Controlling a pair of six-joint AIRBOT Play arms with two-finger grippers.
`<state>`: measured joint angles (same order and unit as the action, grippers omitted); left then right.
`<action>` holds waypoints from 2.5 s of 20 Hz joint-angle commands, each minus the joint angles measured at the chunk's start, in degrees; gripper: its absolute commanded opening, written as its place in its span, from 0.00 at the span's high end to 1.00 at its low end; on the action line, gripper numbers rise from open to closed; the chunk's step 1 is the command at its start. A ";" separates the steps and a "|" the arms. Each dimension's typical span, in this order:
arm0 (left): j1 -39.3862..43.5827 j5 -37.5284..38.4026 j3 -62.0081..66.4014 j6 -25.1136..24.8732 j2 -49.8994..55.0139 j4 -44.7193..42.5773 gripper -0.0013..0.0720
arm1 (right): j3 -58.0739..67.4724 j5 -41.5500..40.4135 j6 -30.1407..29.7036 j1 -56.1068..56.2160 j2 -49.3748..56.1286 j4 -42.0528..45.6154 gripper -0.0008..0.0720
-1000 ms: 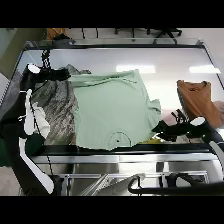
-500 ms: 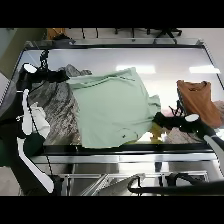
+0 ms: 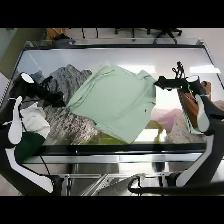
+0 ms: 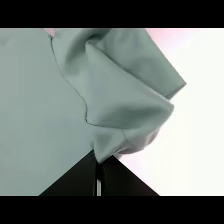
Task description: Fold the shirts.
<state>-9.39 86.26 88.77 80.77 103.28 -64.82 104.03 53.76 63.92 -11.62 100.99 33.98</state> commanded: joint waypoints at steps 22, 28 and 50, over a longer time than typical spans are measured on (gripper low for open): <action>-2.69 -13.79 -3.34 -4.17 -9.55 -8.61 0.24 | -24.68 30.51 3.56 -10.99 -20.92 9.75 0.78; -0.72 -0.24 2.95 -23.28 -3.04 -5.64 0.24 | -63.54 18.23 3.13 -10.64 -44.87 8.20 0.58; 2.08 6.29 -5.40 -29.73 1.55 -12.72 0.70 | -74.62 9.16 -8.02 2.91 -37.22 -9.20 0.71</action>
<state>-7.33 94.00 86.56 50.83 104.84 -73.63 29.39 63.55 58.13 -11.73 62.46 28.01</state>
